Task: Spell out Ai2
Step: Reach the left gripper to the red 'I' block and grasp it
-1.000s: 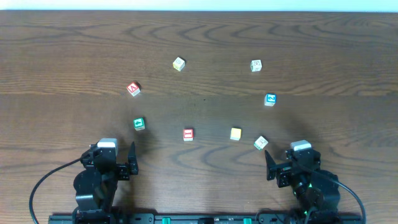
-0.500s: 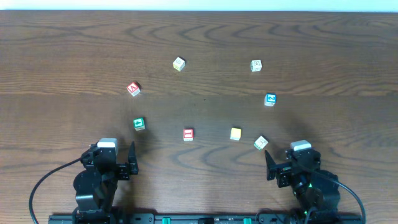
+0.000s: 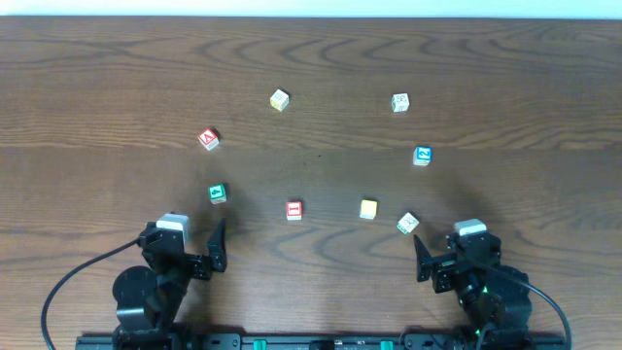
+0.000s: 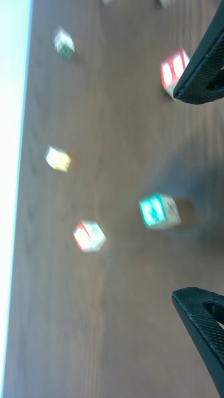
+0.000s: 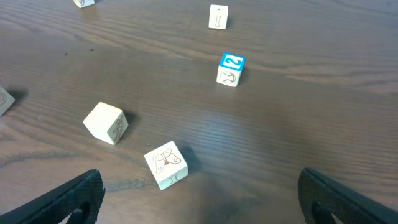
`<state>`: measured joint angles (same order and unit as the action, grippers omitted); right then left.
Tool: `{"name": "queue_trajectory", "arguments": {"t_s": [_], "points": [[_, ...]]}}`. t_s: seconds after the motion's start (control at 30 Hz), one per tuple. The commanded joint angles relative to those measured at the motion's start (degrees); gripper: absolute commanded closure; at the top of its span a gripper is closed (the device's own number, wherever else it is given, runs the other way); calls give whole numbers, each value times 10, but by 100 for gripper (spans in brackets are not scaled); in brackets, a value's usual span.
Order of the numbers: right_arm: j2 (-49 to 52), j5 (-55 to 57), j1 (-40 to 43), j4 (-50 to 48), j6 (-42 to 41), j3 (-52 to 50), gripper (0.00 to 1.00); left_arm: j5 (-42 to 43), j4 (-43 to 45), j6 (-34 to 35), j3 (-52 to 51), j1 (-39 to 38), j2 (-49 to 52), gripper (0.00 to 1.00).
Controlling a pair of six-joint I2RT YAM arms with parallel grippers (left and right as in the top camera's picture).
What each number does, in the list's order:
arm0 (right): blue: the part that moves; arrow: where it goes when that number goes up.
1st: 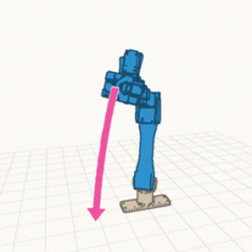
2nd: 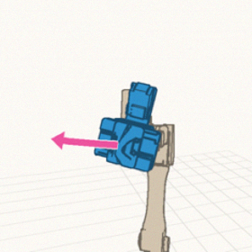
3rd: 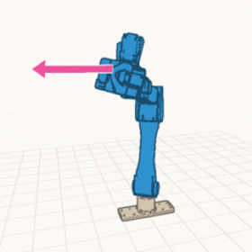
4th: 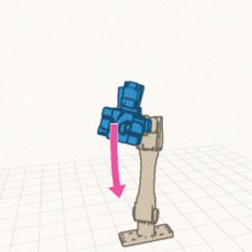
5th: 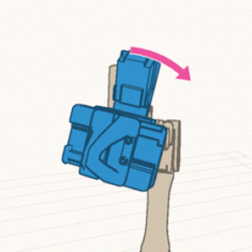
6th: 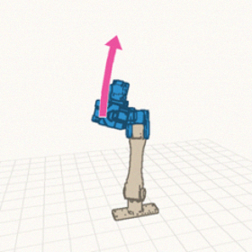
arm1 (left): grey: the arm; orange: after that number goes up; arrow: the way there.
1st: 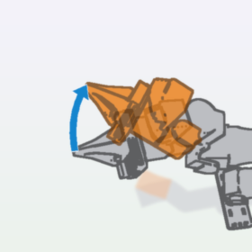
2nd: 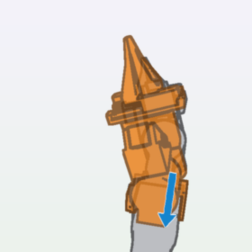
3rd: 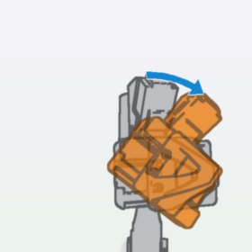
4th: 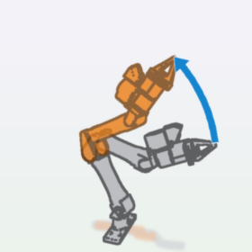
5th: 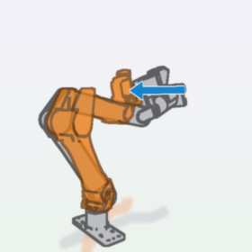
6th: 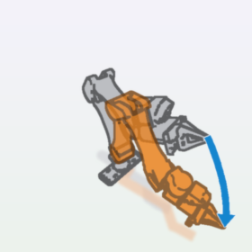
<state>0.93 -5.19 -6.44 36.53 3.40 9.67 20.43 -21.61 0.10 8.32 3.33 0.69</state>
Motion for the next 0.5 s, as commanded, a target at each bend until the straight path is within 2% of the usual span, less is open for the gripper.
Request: {"name": "queue_trajectory", "arguments": {"t_s": [0.0, 0.2, 0.33, 0.47], "points": [[-6, -6, 4, 1, -1, -7, 1, 82, 37, 47, -3, 1, 7, 5], [-6, -6, 4, 1, -1, -7, 1, 92, 136, 59, 23, -23, 93, 5], [-6, -6, 4, 1, -1, -7, 1, 90, 166, 45, 73, -54, 208, 5], [-6, -6, 4, 1, -1, -7, 1, 83, 162, 22, 152, -110, 369, 5]]}}
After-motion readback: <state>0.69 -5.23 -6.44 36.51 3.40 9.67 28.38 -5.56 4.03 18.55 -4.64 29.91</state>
